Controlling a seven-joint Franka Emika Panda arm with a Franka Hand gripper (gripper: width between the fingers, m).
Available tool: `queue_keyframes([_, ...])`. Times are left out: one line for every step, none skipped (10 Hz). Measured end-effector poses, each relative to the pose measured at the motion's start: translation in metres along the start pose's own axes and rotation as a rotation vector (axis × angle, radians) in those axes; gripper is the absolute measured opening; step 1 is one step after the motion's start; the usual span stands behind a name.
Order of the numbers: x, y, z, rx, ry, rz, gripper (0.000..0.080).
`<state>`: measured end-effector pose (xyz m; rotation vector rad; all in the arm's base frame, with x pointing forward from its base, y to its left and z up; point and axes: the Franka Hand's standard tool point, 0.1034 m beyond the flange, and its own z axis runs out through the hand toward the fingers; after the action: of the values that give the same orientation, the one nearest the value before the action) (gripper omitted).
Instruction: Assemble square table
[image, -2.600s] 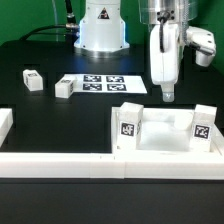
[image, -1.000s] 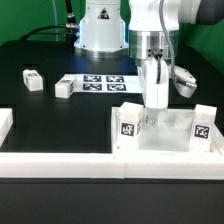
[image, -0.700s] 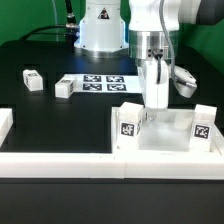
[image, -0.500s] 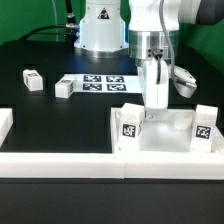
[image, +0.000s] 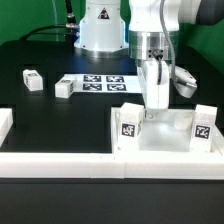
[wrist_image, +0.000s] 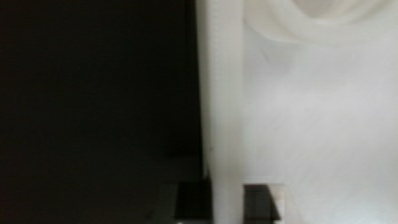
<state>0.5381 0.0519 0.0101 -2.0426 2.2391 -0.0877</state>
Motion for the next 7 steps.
queue_keyframes([0.0, 0.0, 0.0, 0.0, 0.0, -0.001, 0.0053])
queue_keyframes([0.0, 0.0, 0.0, 0.0, 0.0, -0.002, 0.0053])
queue_keyframes([0.0, 0.0, 0.0, 0.0, 0.0, -0.003, 0.0054])
queue_keyframes([0.002, 0.0, 0.0, 0.001, 0.001, -0.022, 0.0054])
queue_keyframes([0.018, 0.007, -0.001, -0.001, 0.003, -0.152, 0.0054])
queue_keyframes([0.042, 0.016, -0.003, 0.009, 0.019, -0.242, 0.0054])
queue_keyframes([0.053, 0.016, -0.005, 0.006, 0.017, -0.326, 0.0054])
